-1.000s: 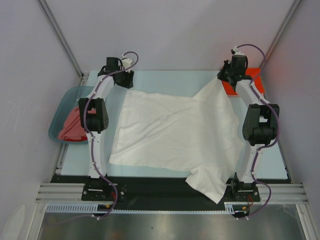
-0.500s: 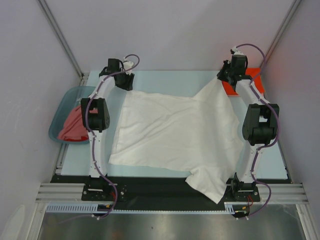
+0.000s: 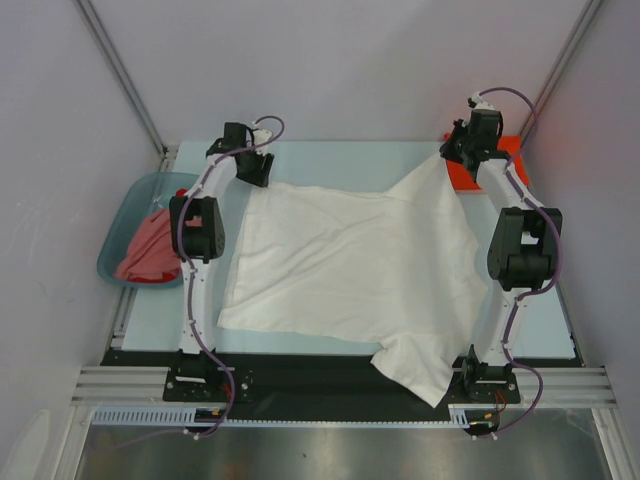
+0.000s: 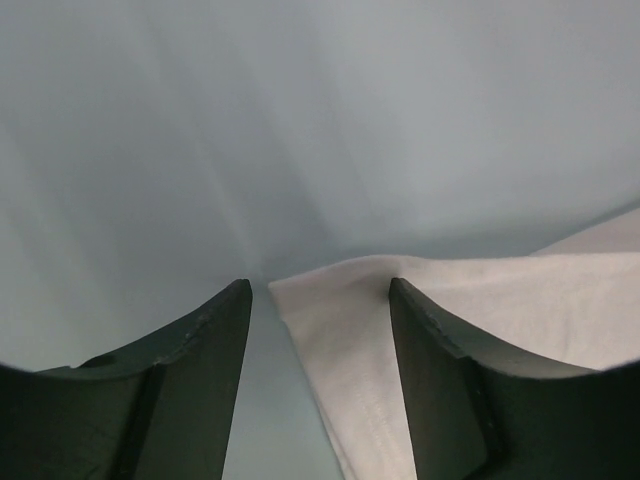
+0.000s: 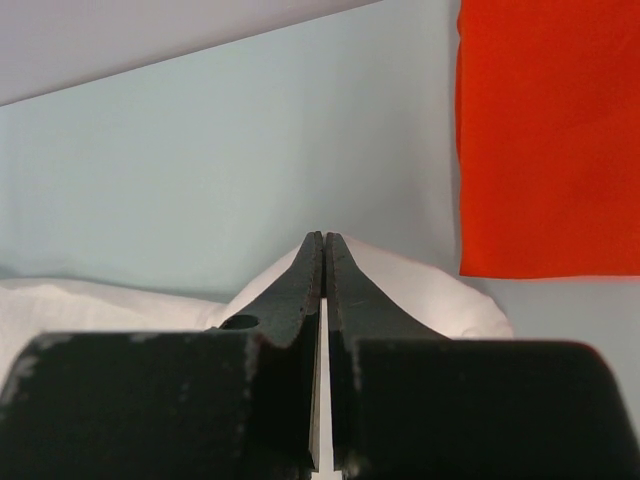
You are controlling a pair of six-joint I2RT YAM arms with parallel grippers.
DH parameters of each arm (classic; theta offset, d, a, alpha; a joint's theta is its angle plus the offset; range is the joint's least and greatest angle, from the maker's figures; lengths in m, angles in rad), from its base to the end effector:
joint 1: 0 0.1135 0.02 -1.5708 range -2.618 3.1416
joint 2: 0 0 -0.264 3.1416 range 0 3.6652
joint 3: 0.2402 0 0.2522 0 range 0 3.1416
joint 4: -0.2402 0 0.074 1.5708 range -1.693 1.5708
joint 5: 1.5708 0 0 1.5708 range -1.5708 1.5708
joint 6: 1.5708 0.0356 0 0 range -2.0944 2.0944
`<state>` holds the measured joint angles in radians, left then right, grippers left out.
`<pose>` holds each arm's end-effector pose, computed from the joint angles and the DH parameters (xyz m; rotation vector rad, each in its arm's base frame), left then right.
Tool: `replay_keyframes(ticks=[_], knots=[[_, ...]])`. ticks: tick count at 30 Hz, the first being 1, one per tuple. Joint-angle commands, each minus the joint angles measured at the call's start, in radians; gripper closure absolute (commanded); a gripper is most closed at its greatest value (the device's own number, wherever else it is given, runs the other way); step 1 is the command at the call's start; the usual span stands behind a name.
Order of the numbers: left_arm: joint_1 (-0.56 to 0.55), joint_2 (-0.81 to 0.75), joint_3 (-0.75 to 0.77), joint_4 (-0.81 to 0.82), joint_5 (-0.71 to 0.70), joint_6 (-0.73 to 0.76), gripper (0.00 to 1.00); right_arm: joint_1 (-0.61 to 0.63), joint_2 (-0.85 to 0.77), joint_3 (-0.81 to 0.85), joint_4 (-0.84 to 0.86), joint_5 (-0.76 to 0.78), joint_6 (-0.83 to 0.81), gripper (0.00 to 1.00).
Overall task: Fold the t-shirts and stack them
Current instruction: Flatten the tshirt out
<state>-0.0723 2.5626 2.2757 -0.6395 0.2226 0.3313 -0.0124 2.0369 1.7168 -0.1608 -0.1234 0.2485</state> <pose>0.5562 -0.0482 0.1593 0.5856 2.4022 -0.1673 0.4870 -0.0017 0.2786 0.1912 2.0499 0.2731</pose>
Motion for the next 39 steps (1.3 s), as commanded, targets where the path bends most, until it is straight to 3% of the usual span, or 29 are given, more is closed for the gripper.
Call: replay_keyframes(ticks=[1, 6, 11, 19, 28, 33, 37, 39], knots=[[-0.007, 0.042, 0.056, 0.008, -0.1, -0.024, 0.36, -0.008, -0.03, 0.013, 0.043, -0.016, -0.012, 1.0], [-0.027, 0.068, 0.085, -0.002, -0.161, -0.014, 0.37, -0.008, -0.02, 0.02, 0.05, -0.021, -0.015, 1.0], [-0.029, 0.085, 0.119, -0.026, -0.151, -0.009, 0.57, -0.008, -0.012, 0.035, 0.049, -0.027, -0.014, 1.0], [-0.029, 0.091, 0.131, -0.04, -0.127, 0.0, 1.0, -0.006, -0.027, 0.029, 0.038, -0.027, -0.026, 1.0], [-0.015, -0.14, -0.001, 0.038, -0.122, -0.031, 1.0, -0.008, -0.072, 0.046, -0.008, 0.063, -0.014, 1.0], [0.067, -0.309, -0.022, -0.008, 0.151, -0.139, 1.0, -0.038, -0.145, 0.047, -0.017, 0.217, 0.021, 1.0], [0.115, -0.511, -0.068, -0.04, 0.219, -0.172, 1.0, -0.086, -0.225, 0.067, -0.031, 0.235, 0.026, 1.0], [0.105, -0.621, -0.172, 0.015, 0.314, -0.173, 1.0, -0.101, -0.259, 0.069, -0.031, 0.194, 0.061, 1.0]])
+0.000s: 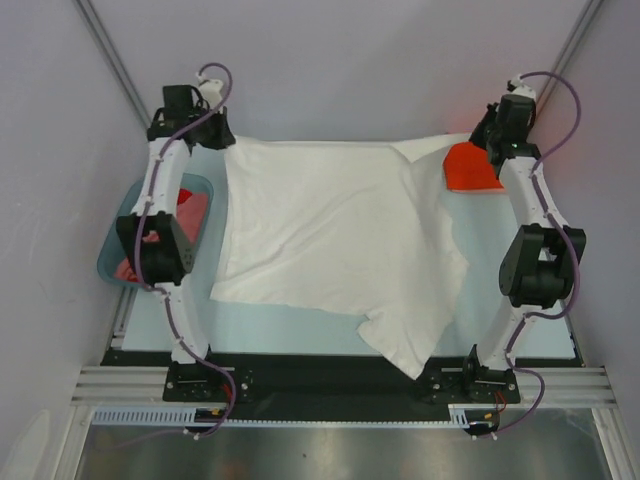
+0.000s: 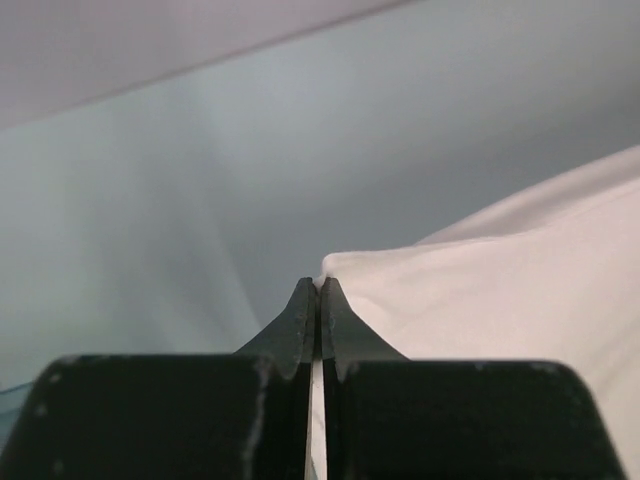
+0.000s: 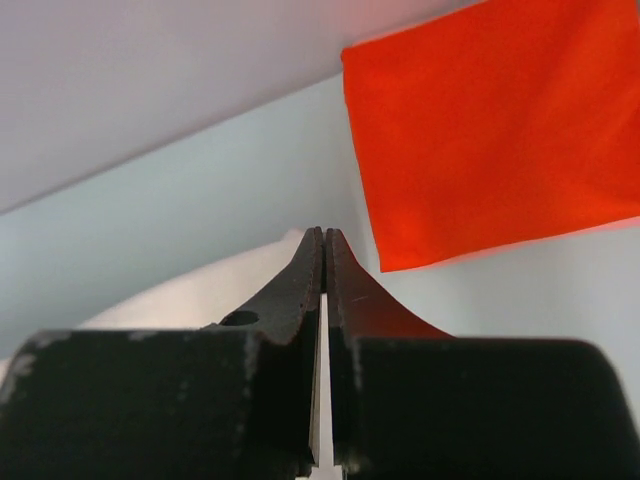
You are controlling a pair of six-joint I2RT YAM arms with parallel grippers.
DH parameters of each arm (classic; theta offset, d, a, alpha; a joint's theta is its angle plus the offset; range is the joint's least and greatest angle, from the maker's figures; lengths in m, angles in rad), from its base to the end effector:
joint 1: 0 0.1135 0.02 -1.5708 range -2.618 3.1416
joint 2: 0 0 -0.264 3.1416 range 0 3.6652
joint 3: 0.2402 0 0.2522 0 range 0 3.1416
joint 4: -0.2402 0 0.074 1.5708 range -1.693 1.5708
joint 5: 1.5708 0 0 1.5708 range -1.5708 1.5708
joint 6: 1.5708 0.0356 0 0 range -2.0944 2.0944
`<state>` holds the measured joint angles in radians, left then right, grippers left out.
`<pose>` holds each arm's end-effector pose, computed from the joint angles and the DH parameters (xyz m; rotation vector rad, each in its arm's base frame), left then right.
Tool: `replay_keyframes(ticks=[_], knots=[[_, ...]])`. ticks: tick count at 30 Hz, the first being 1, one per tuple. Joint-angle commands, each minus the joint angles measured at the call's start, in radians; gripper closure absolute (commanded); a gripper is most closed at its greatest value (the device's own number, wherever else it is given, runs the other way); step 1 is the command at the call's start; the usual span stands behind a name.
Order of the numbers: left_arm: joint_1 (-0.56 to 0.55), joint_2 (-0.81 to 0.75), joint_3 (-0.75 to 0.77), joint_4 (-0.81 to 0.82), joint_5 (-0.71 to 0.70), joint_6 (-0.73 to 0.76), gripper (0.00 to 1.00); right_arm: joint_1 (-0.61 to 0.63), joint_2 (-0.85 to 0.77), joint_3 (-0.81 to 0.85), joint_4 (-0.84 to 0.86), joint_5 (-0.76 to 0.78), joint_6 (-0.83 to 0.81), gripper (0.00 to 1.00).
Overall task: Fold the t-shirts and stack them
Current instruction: Flatten the tshirt out
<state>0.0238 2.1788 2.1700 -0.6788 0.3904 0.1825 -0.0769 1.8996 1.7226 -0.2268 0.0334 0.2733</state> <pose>0.4991 -0.0017 0.3202 0.3807 2.1844 -0.3267 0.4563 -0.0364 0.3362 0.3656 1.9415 0.0950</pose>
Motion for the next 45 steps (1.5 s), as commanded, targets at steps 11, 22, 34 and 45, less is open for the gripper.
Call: replay_keyframes(ticks=[11, 22, 34, 45], knots=[[0.034, -0.704, -0.17, 0.121, 0.168, -0.173, 1.0, -0.029, -0.362, 0.107, 0.018, -0.007, 0.187, 1.0], [0.03, -1.023, -0.332, 0.406, 0.369, -0.41, 1.0, -0.061, -0.664, 0.215, -0.02, -0.079, 0.228, 1.0], [-0.257, -1.197, -0.079, 0.058, -0.01, -0.043, 1.0, -0.026, -0.952, 0.311, -0.061, -0.035, 0.14, 1.0], [-0.286, -1.171, -0.255, 0.057, -0.162, 0.05, 1.0, 0.009, -0.812, 0.324, -0.054, -0.007, 0.142, 1.0]])
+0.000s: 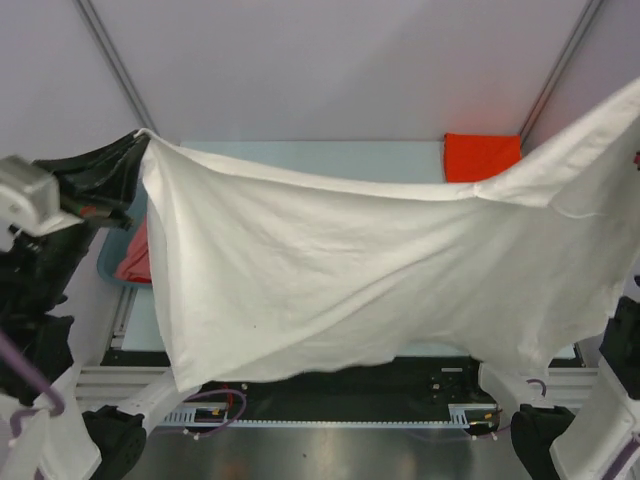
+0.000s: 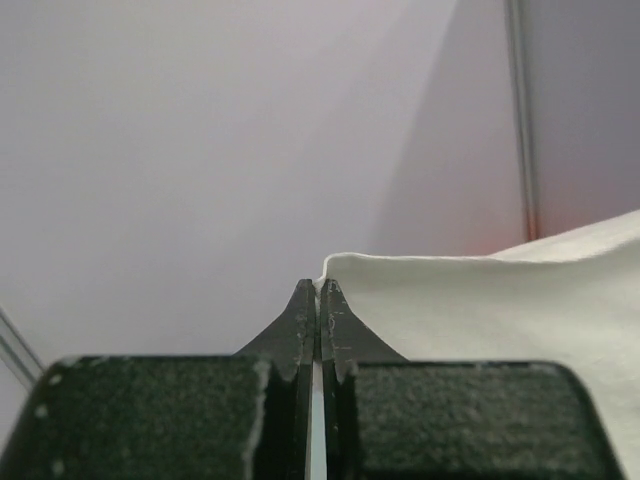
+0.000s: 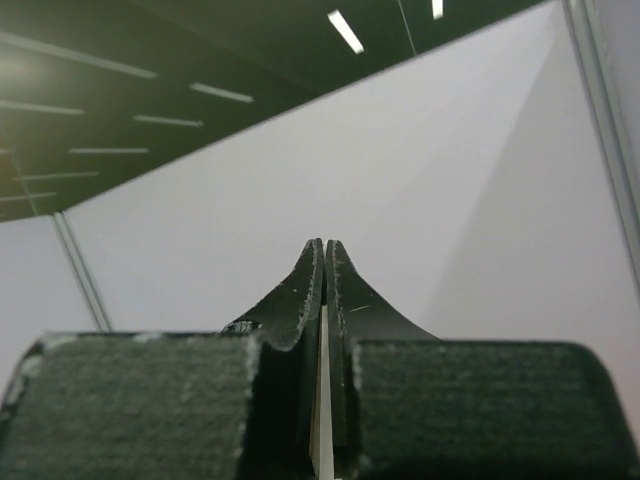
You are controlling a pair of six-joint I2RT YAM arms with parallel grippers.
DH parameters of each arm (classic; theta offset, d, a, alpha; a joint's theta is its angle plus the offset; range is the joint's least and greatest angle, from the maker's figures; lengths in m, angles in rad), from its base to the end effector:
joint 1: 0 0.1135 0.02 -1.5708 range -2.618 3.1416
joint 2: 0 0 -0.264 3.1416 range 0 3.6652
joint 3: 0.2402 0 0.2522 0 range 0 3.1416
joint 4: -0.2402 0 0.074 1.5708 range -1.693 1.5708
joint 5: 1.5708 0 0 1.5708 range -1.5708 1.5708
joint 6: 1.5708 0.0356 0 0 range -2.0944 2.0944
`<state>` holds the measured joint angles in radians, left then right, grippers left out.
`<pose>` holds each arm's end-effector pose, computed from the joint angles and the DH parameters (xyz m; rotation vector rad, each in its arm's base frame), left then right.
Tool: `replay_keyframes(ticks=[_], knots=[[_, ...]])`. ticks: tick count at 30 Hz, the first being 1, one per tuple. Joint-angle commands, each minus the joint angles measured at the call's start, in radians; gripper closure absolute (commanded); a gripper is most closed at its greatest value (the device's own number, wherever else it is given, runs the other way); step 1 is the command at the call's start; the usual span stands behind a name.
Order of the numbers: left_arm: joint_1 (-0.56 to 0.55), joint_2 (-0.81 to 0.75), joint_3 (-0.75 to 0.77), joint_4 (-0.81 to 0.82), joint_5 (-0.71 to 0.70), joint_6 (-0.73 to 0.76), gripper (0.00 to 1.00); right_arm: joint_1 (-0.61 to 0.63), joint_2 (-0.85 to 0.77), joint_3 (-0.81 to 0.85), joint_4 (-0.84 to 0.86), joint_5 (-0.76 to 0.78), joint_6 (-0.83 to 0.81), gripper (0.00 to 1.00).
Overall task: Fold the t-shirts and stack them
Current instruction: Flatten the tshirt out
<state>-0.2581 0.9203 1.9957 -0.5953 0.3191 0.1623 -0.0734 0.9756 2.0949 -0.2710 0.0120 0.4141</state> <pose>0.0159 -0.0158 0.6174 0.5069 0.9992 -0.2595 -0.0027 -0.0002 0.6609 0.1864 0.7015 0.3214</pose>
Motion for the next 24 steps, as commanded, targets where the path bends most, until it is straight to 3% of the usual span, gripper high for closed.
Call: replay_keyframes(ticks=[1, 7, 13, 17, 20, 24], knots=[[-0.003, 0.097, -0.119, 0.015, -0.113, 0.081, 1.0, 0.006, 0.136, -0.076, 0.027, -0.001, 0.011, 1.0], [0.048, 0.167, -0.544, 0.204, -0.118, 0.117, 1.0, 0.011, 0.218, -0.432, 0.219, -0.075, 0.083, 1.0], [0.097, 0.371, -0.807, 0.422, -0.117, 0.144, 1.0, 0.046, 0.404, -0.682, 0.369, -0.067, 0.057, 1.0], [0.115, 0.709, -0.729, 0.39, -0.138, 0.169, 1.0, 0.049, 0.605, -0.734, 0.447, -0.072, 0.046, 1.0], [0.118, 0.958, -0.511, 0.239, -0.161, 0.18, 1.0, 0.053, 0.775, -0.658, 0.426, -0.107, 0.046, 1.0], [0.135, 1.129, -0.329, 0.196, -0.159, 0.151, 1.0, 0.067, 0.966, -0.451, 0.308, -0.124, 0.032, 1.0]])
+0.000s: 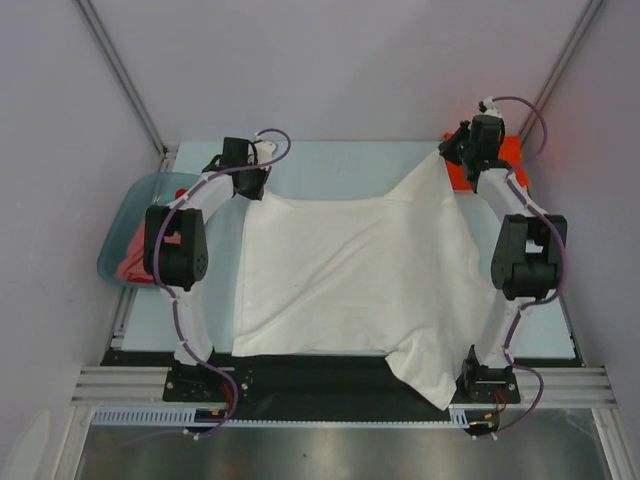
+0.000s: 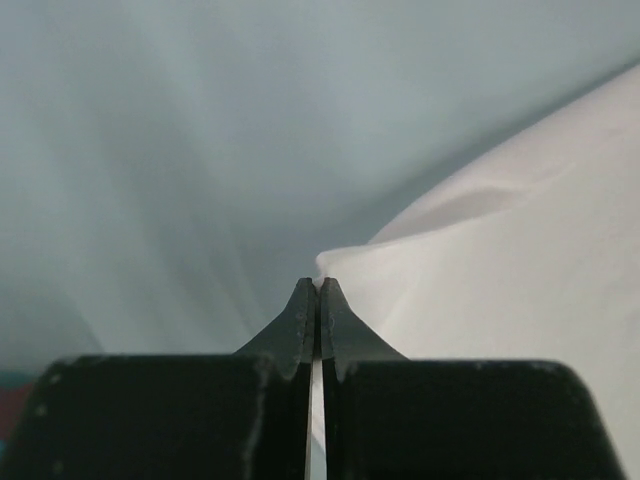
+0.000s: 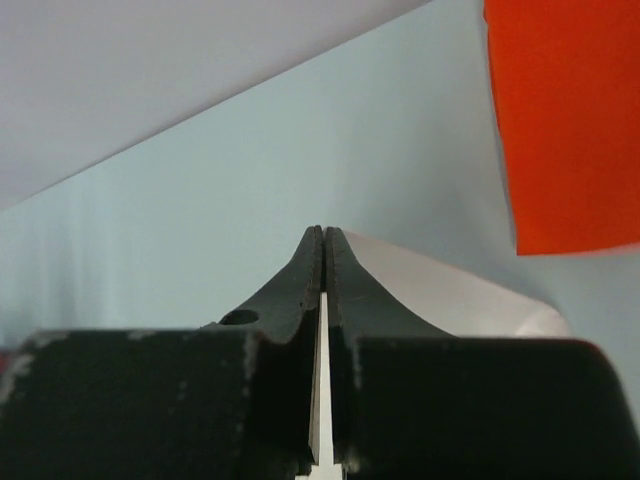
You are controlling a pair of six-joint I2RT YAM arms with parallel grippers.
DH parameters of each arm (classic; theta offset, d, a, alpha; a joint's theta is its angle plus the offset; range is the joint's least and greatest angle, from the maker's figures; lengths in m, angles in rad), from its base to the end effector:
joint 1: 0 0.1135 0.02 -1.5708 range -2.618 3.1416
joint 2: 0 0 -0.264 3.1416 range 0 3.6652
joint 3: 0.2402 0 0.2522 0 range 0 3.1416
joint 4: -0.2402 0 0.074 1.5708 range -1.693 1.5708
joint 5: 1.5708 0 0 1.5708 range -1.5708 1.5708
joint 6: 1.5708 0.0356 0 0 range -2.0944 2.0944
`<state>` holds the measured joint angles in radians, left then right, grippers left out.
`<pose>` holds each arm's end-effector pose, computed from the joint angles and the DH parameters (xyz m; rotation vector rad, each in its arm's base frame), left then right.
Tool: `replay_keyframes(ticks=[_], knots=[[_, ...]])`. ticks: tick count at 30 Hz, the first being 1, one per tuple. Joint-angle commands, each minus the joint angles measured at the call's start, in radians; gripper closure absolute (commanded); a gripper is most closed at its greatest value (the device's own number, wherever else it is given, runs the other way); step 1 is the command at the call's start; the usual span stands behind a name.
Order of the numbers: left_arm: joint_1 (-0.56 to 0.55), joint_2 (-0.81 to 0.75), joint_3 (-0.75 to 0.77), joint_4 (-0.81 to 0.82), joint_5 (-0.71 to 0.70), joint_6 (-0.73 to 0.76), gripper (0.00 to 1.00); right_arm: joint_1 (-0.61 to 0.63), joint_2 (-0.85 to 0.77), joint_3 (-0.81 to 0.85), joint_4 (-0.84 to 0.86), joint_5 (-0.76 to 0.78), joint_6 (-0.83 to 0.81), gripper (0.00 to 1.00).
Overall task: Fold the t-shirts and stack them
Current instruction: Flatten the tshirt out, then fold the tshirt
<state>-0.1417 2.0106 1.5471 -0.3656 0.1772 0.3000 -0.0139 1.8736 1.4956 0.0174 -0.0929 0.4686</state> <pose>0.4466 -0.0700 0.2161 0.6031 2.3100 -0.1379 0.4509 -0.0030 0.2922 0.4048 1.9073 0.3921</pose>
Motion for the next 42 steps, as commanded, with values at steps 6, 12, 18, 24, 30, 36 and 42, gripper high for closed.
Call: replay_keyframes(ticks=[6, 12, 18, 24, 30, 36, 42], knots=[[0.037, 0.177, 0.317, -0.113, -0.068, -0.012, 1.0, 0.011, 0.225, 0.365, -0.131, -0.037, -0.019, 1.0], [0.076, 0.24, 0.427, -0.162, -0.13, -0.073, 1.0, 0.011, 0.283, 0.478, -0.168, -0.065, -0.027, 1.0], [0.088, 0.251, 0.436, -0.19, -0.15, -0.084, 1.0, 0.043, 0.345, 0.577, -0.246, -0.09, -0.005, 1.0], [0.086, 0.225, 0.401, -0.222, -0.124, -0.121, 1.0, 0.051, 0.283, 0.603, -0.405, -0.051, 0.037, 1.0], [0.085, 0.169, 0.334, -0.249, -0.137, -0.144, 1.0, 0.065, 0.124, 0.514, -0.597, 0.002, 0.091, 1.0], [0.07, 0.086, 0.216, -0.291, -0.223, -0.213, 1.0, 0.06, -0.1, 0.234, -0.645, 0.079, 0.185, 1.0], [0.065, 0.004, 0.125, -0.326, -0.34, -0.274, 1.0, 0.06, -0.28, 0.051, -0.715, 0.073, 0.239, 1.0]])
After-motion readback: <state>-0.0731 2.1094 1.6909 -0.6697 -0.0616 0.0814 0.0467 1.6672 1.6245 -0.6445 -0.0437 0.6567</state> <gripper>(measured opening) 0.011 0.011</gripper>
